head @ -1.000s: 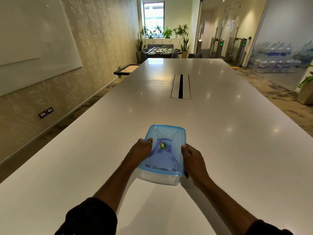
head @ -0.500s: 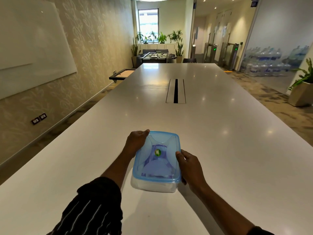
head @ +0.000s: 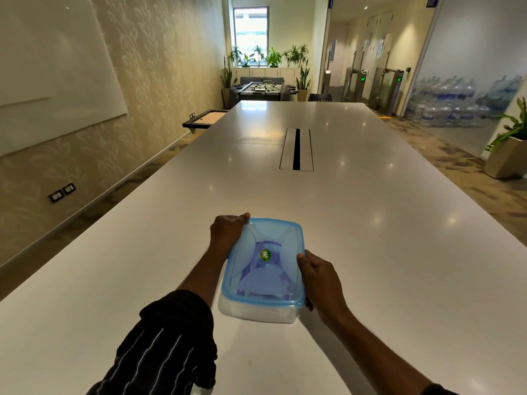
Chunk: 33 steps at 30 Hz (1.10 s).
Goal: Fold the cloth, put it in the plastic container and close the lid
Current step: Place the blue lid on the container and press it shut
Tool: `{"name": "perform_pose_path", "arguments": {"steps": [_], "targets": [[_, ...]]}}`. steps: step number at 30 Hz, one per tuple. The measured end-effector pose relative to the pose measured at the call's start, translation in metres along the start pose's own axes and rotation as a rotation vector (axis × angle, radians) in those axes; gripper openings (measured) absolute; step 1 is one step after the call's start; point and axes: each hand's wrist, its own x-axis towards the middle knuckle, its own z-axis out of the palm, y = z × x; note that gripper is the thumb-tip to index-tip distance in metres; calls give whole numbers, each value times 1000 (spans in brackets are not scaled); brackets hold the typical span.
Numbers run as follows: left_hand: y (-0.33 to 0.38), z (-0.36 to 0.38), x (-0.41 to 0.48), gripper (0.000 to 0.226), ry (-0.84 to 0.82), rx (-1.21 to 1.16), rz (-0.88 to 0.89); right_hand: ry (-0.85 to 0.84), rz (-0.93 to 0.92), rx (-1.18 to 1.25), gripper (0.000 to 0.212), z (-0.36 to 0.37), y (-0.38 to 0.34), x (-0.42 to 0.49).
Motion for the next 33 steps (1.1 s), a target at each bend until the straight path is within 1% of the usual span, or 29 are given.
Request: {"name": "perform_pose_path", "arguments": {"steps": [2, 9, 13, 18, 22, 24, 25, 28, 29, 31, 33], "targets": [[0, 1, 1, 43, 1, 3, -1, -8, 0, -5, 31, 0, 1, 1], [5, -1, -1, 37, -6, 5, -28, -20, 1, -24, 33, -1, 0, 3], [4, 0, -2, 35, 13, 45, -19, -24, 3, -43, 34, -2, 0, 2], [-1, 3, -3, 42, -2, 69, 3, -39, -14, -31, 33, -3, 1, 2], [0, 5, -5, 48, 20, 149, 28, -55, -30, -18, 29, -2, 0, 0], [4, 5, -9, 58, 43, 213, 36, -84, 18, -34, 24, -2, 0, 6], [5, 6, -11, 59, 55, 246, 57, -91, 69, -46, 23, -4, 0, 12], [8, 6, -17, 50, 85, 342, 147, -129, 215, -42, 28, -9, -8, 39], [9, 6, -19, 47, 91, 377, 170, -131, 225, -18, 31, -9, -12, 47], [10, 6, -21, 44, 105, 438, 203, -79, 203, 20, 39, -6, -20, 63], [11, 5, -22, 42, 128, 477, 232, -15, 155, -2, 37, 0, -22, 74]]}}
